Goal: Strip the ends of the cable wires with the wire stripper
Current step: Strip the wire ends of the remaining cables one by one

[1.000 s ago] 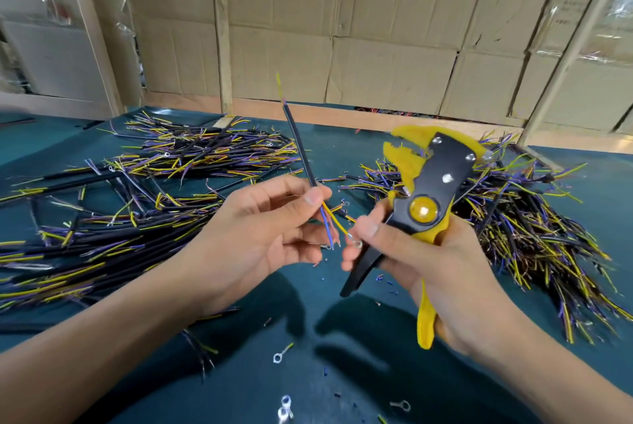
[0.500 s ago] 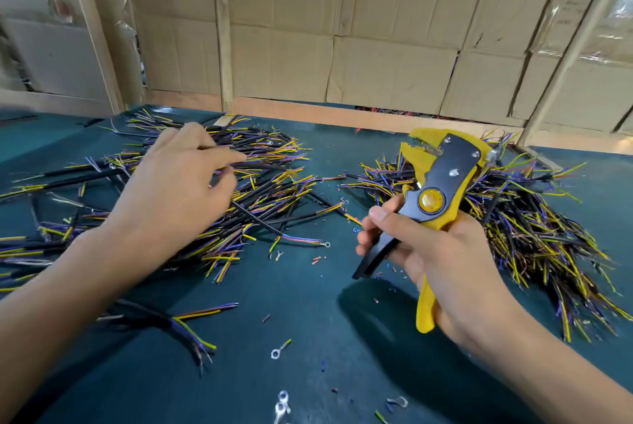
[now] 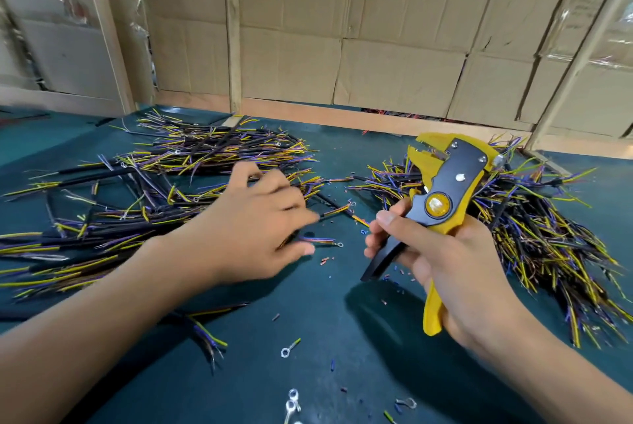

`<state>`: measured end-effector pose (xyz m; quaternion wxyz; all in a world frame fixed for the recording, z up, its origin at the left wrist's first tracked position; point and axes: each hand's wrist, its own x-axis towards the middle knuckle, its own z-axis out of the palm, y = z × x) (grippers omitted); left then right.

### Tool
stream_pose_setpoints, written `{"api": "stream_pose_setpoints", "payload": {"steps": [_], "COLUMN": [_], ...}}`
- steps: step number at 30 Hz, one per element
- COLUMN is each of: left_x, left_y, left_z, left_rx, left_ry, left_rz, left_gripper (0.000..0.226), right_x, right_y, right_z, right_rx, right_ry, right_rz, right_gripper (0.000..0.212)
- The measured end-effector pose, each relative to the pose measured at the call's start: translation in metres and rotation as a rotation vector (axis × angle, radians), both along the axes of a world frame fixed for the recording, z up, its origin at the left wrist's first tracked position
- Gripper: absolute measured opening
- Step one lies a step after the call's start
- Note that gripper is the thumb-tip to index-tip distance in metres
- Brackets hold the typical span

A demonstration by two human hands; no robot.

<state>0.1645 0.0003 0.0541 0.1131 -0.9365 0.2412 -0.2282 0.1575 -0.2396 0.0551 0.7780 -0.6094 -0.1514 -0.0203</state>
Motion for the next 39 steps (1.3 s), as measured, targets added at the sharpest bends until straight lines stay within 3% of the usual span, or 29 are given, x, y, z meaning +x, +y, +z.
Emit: {"api": "stream_pose_setpoints", "payload": {"steps": [3,6,12,17,23,29,32,36,39], "left_x": [0.001,-0.001,-0.010,-0.012,-0.003,0.002,0.001,-0.002,-0.004], "left_y": [0.000,-0.001,-0.012,-0.013,-0.002,0.008,0.002,-0.004,-0.007], "left_z": [-0.007,-0.003,0.006,0.007,0.006,0.001,-0.003,-0.004,-0.005], "left_rx": [-0.009,-0.070,-0.270,-0.355,-0.250,-0.453,-0.748,-1.501,-1.753], "left_ry": [0.105,-0.028,-0.263,-0.237,-0.237,-0.156,-0.029,0.466,0.643], "left_rz": [0.006,-0.132,-0.354,-0.448,-0.370,-0.237,-0.170,-0.280,-0.358], "left_gripper": [0.030,0.020,0.023,0.027,0.031,0.018,0.009,0.016,0.019], "right_x": [0.001,0.002,0.002,0.002,0.003,0.004,0.004,0.006,0.005], "right_y": [0.000,0.000,-0.002,-0.002,-0.003,-0.006,-0.008,-0.008,-0.006], "right_z": [0.000,0.000,-0.001,0.003,0.007,0.011,0.013,0.012,0.008], "right_rx": [-0.007,0.005,0.014,0.066,0.163,0.267,0.303,0.269,0.211], "right_ry": [0.005,0.005,0.000,-0.044,-0.131,-0.143,-0.113,-0.100,-0.103], "right_rz": [-0.004,-0.013,-0.037,0.032,-0.074,-0.073,0.017,0.041,0.063], "right_gripper": [0.009,0.009,0.008,0.026,0.020,0.020,0.011,0.008,0.006]}}
